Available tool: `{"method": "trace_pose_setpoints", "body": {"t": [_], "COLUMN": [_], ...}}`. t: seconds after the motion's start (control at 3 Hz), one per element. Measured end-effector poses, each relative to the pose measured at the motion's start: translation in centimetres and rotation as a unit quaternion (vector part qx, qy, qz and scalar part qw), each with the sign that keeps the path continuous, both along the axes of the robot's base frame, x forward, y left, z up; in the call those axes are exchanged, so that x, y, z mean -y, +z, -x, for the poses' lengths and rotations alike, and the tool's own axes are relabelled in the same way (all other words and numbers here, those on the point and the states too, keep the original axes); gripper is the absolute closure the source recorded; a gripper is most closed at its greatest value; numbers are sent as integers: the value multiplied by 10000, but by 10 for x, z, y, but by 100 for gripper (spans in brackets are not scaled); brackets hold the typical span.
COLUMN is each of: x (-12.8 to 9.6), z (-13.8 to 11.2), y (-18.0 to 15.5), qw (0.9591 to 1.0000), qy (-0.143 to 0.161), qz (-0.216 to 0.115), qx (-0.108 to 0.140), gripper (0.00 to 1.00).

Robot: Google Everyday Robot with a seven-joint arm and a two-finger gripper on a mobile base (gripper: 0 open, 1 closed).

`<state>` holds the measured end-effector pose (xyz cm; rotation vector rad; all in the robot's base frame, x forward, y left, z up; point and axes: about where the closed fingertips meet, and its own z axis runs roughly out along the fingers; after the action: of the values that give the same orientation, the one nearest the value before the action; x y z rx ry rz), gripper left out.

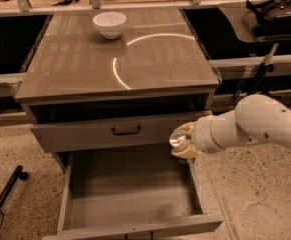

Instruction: Pick redbull can from middle drawer and place on counter

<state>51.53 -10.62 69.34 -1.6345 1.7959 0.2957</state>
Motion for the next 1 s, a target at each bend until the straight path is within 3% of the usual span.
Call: {"method": "trace_pose_setpoints", "body": {"t": [0.33, 0.67, 1.0], "x": [7, 11, 11], "z": [-9, -15, -15], "y": [55, 109, 109], "qw": [9982, 9929, 9929], "qy": [34, 70, 70], "qz": [497, 949, 949], "qx": [326, 714, 714], "gripper": [100, 100, 100]}}
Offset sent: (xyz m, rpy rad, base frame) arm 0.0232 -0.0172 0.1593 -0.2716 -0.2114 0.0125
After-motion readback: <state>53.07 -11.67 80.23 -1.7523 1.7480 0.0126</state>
